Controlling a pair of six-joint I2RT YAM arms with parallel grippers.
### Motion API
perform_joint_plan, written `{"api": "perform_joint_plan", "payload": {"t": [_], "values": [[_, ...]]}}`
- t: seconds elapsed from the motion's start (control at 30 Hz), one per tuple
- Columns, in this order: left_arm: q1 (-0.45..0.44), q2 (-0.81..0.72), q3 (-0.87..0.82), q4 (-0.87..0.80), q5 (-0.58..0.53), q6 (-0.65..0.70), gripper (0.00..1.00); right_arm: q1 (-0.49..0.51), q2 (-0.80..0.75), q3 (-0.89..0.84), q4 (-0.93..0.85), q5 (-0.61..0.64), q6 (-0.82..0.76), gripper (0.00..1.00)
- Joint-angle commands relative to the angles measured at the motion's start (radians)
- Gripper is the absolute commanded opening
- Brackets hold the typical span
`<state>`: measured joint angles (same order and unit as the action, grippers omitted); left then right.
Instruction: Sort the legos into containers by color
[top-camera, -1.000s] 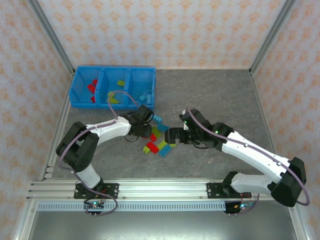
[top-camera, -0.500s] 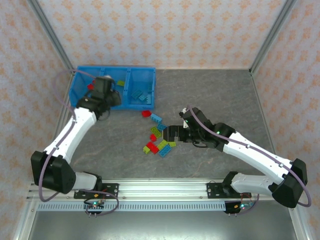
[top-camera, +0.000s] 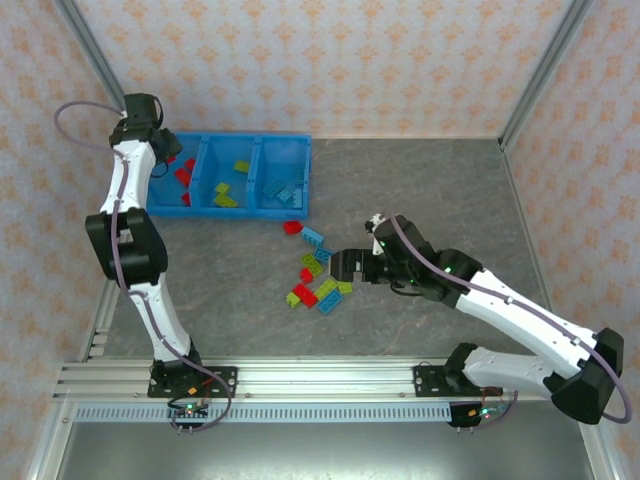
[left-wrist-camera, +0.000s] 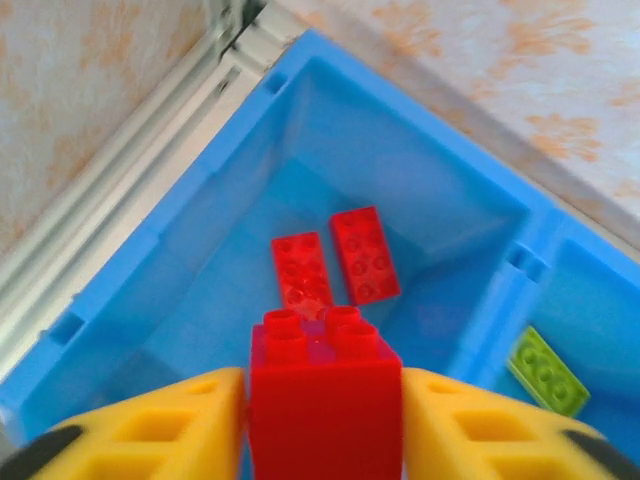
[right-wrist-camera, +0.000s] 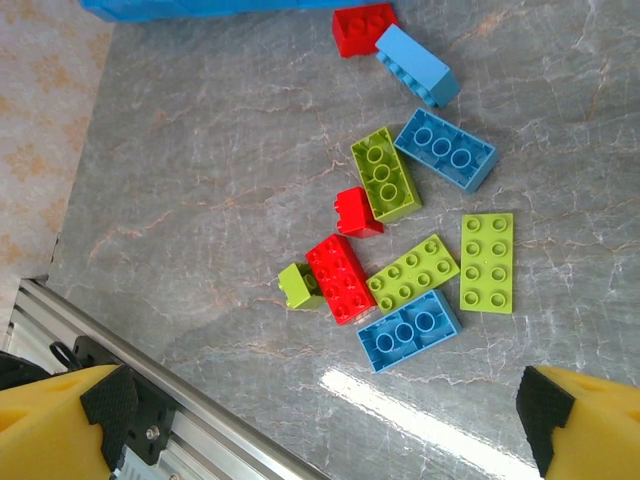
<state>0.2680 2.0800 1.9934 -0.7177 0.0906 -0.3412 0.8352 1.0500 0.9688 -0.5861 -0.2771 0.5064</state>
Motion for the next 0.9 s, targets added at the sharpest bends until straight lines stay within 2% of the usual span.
{"api": "perform_joint_plan", "payload": {"t": [0.0,0.07,0.2,0.37,0.47,0.53,0.63,0.7,0.77,0.87], "values": [[-0.003,0.000,0.073,-0.123,0.058,0.011,0.53,0.007,-0.032,-0.006,-0.033,0.055,0.017,0.99],[-0.006,-0.045,0.036,-0.087,0.098,-0.007,0.58,0.007,-0.034,-0.013,-0.023,0.068,0.020,0.99],[-0.032,-0.163,-0.055,-0.039,0.150,-0.045,0.58,0.007,-0.006,-0.024,0.008,0.096,0.025,0.99],[-0.105,-0.469,-0.294,0.079,0.221,-0.119,0.57,0.007,0.098,0.000,0.027,0.184,-0.030,0.99],[-0.211,-0.673,-0.493,0.134,0.227,-0.095,0.57,0.005,0.216,0.063,0.020,0.218,-0.116,0.99],[-0.300,-0.786,-0.573,0.105,0.204,-0.036,0.57,0.002,0.295,0.100,0.040,0.197,-0.184,0.99],[-0.481,-0.931,-0.660,0.006,0.110,0.130,0.57,-0.008,0.430,0.179,0.056,0.133,-0.278,0.99],[-0.584,-1.002,-0.705,-0.065,0.083,0.229,0.57,-0.012,0.524,0.252,0.047,0.132,-0.342,0.99],[-0.658,-1.065,-0.745,-0.125,0.080,0.281,0.58,-0.018,0.623,0.324,0.054,0.163,-0.390,0.99],[-0.715,-1.132,-0.802,-0.165,0.101,0.315,0.59,-0.034,0.775,0.447,0.016,0.193,-0.446,1.00]]}}
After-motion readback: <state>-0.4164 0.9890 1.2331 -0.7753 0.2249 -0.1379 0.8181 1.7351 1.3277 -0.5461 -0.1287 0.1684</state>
